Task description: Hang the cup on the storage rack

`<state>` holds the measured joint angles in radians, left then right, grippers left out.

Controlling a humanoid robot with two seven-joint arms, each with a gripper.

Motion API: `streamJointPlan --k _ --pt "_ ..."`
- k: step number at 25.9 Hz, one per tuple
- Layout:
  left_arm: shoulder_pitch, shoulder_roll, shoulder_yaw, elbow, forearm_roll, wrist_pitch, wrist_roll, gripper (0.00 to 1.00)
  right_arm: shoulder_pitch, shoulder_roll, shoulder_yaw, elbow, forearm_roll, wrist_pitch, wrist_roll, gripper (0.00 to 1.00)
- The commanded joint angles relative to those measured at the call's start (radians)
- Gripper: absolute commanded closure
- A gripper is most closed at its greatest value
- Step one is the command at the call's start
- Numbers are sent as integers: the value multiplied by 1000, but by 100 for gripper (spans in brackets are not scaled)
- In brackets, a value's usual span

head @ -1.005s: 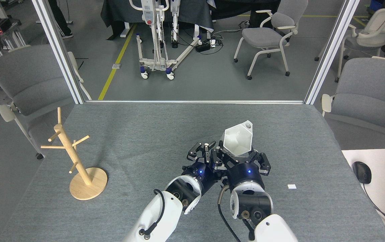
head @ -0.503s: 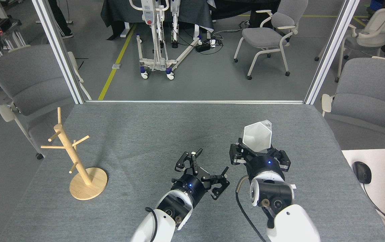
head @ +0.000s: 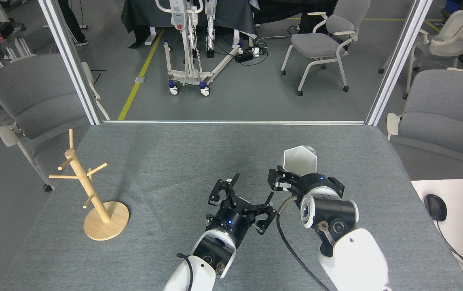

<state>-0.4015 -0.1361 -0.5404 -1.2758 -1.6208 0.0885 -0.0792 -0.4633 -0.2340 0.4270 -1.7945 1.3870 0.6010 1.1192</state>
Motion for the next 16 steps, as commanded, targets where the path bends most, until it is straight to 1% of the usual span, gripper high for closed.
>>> streamJointPlan --k 1,3,5,10,16 --pt "3 0 -9 -50 1 11 2 0 -15 27 10 0 -5 -1 39 100" --pt "12 -2 -24 -76 -1 5 9 0 -14 27 16 1 -42 -3 37 100" --pt "30 1 -76 -94 -5 8 13 0 -15 27 30 1 -66 -4 34 100" --pt "76 1 -98 -96 -65 13 35 0 -21 30 35 0 -68 -14 31 100" --pt "73 -2 -85 -73 -82 42 18 0 -40 39 35 1 -68 -10 33 100"
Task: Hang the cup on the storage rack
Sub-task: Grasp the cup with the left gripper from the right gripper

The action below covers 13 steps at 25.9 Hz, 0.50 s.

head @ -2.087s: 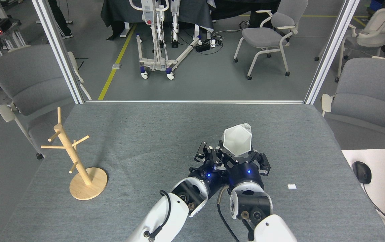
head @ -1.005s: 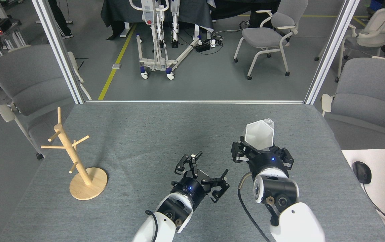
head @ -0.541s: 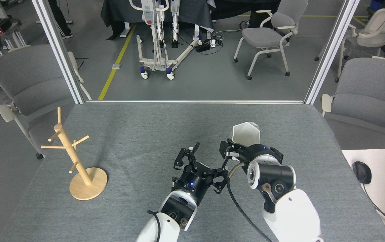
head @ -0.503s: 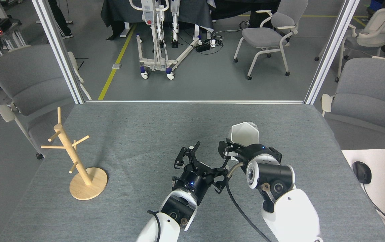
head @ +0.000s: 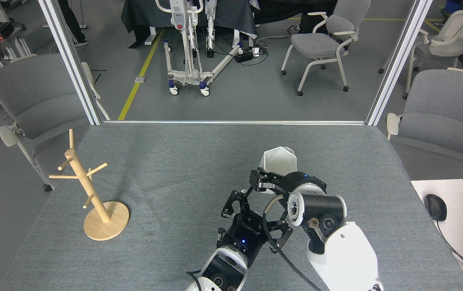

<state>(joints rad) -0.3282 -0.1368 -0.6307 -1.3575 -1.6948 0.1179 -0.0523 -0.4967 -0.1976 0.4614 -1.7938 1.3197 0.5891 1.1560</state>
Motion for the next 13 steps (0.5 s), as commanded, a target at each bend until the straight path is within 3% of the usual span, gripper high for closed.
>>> streamJointPlan --k 1,13 --pt "-2 -1 6 15 -8 17 -11 0 -6 3 0 1 0 1 -4 100" --pt "-3 -3 43 -2 -17 82 -75 0 -8 7 0 1 0 9 -2 100"
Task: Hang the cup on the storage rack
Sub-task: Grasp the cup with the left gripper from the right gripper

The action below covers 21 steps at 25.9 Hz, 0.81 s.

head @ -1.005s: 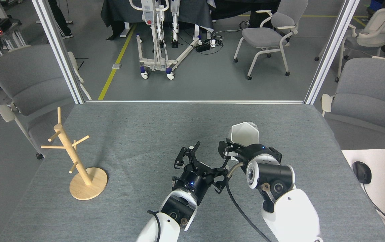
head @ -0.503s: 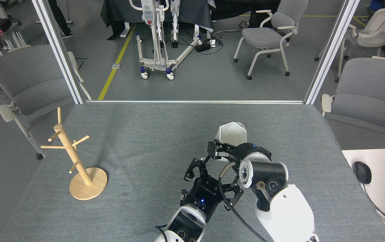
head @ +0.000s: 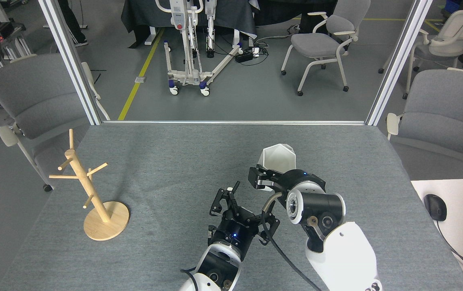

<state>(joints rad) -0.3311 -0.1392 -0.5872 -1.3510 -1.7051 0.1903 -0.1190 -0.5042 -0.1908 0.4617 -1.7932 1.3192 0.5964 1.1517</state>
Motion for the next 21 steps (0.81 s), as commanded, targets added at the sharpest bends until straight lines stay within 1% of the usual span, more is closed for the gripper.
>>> streamJointPlan --k 1,4,9,18,21 --pt "0 0 -3 -8 -7 9 -7 0 1 5 0 0 0 3 2 100" --pt "0 0 -10 -14 -7 6 -4 0 4 14 0 0 0 3 3 100" --pt "-19 -2 -13 -10 -8 3 -5 0 4 14 3 0 -2 -3 5 100" --pt "-25 -3 -14 -10 -8 3 -7 0 15 41 31 0 -2 3 8 100" --pt "-25 -3 -31 -10 -10 8 -8 0 13 45 31 0 -2 3 10 100"
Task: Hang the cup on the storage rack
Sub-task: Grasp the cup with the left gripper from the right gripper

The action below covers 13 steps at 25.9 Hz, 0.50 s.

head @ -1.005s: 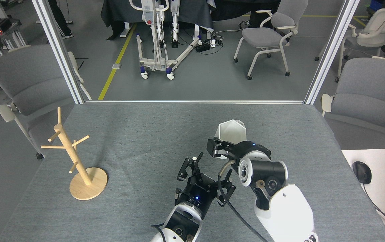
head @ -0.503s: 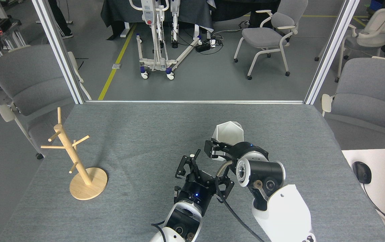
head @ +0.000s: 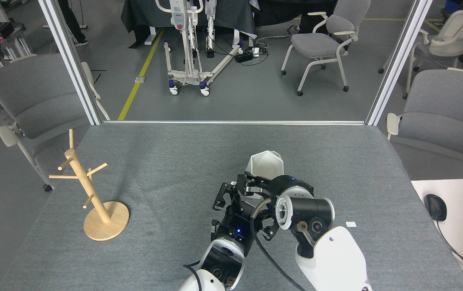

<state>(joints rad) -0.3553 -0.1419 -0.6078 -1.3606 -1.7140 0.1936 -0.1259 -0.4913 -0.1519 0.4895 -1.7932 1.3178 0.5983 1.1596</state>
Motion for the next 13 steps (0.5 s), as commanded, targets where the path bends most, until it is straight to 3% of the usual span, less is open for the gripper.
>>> streamJointPlan --k 1,13 --pt "-1 1 -12 0 -1 6 -3 0 2 11 4 0 0 1 3 100" --pt "-14 -1 -13 9 -3 9 -9 3 16 69 40 0 1 8 6 100"
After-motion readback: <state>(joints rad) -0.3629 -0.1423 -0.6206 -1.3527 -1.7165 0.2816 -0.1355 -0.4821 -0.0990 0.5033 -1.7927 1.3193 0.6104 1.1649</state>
